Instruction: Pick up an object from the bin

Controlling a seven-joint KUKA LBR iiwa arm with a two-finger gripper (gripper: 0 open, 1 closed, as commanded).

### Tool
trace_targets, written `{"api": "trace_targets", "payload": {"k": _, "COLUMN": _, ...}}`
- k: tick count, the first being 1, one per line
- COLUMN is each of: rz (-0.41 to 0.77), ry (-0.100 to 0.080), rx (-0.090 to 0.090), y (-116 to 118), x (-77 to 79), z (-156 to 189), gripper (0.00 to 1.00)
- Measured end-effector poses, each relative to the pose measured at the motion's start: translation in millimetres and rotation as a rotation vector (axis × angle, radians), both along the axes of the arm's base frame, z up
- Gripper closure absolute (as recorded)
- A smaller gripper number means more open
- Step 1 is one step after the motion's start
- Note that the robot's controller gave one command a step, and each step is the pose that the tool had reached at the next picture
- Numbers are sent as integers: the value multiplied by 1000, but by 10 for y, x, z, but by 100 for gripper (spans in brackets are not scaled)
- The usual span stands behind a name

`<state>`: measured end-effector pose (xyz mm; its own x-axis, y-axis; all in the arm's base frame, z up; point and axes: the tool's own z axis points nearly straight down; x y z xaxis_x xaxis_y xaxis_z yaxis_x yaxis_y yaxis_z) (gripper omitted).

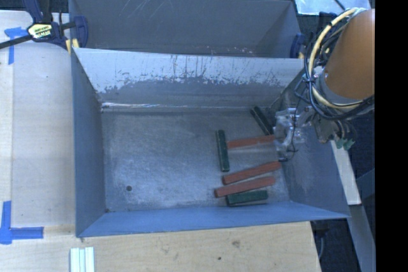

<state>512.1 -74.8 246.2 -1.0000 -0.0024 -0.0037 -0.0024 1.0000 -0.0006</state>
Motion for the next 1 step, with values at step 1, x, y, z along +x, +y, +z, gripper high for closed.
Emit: {"api": "trace_targets", "payload": {"k": 1, "rz": -201, "ry": 4, "rx": 1, "y": 250, "x": -111, "z": -1146, "gripper": 0}}
